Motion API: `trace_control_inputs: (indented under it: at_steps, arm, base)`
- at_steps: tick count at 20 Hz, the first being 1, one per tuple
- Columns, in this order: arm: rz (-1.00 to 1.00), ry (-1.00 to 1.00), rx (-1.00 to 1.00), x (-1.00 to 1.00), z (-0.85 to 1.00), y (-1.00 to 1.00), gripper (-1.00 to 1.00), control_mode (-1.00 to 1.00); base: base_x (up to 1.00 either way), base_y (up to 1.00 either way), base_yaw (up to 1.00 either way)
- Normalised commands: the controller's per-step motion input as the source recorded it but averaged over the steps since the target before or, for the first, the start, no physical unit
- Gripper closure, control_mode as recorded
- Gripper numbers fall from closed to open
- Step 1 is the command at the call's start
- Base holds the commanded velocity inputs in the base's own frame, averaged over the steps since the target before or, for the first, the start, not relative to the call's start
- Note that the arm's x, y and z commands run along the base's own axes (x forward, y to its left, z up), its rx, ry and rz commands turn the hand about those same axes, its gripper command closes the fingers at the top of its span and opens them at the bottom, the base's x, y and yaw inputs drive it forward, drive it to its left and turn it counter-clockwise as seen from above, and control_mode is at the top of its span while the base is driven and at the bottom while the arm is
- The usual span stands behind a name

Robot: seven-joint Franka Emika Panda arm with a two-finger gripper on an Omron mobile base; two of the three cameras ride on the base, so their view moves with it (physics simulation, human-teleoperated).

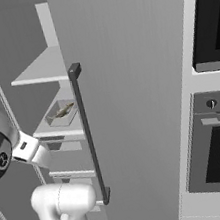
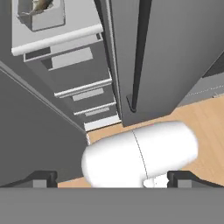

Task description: Take the meat container that has the fish and place it on the second highest rack of the freezer. Then take the vegetable container that has the avocado and corn and place it on the highest rack of the freezer.

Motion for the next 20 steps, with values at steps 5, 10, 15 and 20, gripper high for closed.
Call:
trace_control_inputs:
  at_steps: [5, 10, 15, 20]
  arm:
    - [0.12, -0.01, 0.0, -0.27, 0.92, -0.25, -1.0, -1.0]
    - [0.03, -0.3, 0.0, -0.48, 0.03, -0.3, -1.0, -1.0]
    - [0.0, -0.4, 0.0, -0.29, -0.2, -0.33, -1.0, -1.0]
    - [0.04, -0.12, 0.0, 0.21, 0.17, -0.24, -1.0, -1.0]
  base:
    - [0.0, 0.0, 0.0]
    - [0.0, 0.0, 0.0]
    - [0.0, 0.0, 0.0]
    - [0.0, 0.0, 0.0]
